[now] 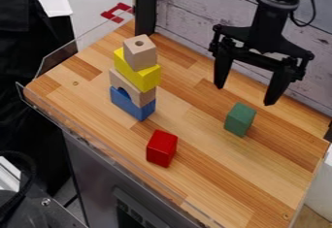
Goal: Put the green cube to the right side of the red cube
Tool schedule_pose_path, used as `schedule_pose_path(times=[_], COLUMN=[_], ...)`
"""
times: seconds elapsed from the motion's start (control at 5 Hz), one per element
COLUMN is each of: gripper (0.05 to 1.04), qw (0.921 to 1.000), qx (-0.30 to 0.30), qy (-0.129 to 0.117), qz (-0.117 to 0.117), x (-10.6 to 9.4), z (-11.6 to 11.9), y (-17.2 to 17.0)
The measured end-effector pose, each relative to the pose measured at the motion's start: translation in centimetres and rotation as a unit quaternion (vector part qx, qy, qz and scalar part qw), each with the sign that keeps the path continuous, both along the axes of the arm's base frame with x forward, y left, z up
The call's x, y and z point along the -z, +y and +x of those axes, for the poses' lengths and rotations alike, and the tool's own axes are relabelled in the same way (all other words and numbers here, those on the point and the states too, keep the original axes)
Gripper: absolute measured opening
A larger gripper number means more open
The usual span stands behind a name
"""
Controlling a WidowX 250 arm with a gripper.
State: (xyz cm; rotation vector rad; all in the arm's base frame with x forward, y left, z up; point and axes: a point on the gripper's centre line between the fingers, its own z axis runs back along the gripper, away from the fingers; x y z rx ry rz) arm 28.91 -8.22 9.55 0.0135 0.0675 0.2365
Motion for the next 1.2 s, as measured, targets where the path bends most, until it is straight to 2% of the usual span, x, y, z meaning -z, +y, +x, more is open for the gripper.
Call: schedule_pose_path(times=[0.2,0.4,0.6,0.8,1.2], gripper=[1.0,1.0,1.0,1.0,1.0], qw=[0.9999,0.999,0.9985,0.9982,0.9961], qx=[-0.001,0.022,0.019,0.017,0.03], qy=[0.016,0.037,0.051,0.052,0.074], qz=[0.004,-0.009,-0.012,-0.025,-0.038], x=[0.9,2.6,3.4,3.7,5.0], z=[-0.3,-0.1,0.0,0.1,-0.2], y=[0.1,0.5,1.6,1.4,0.5])
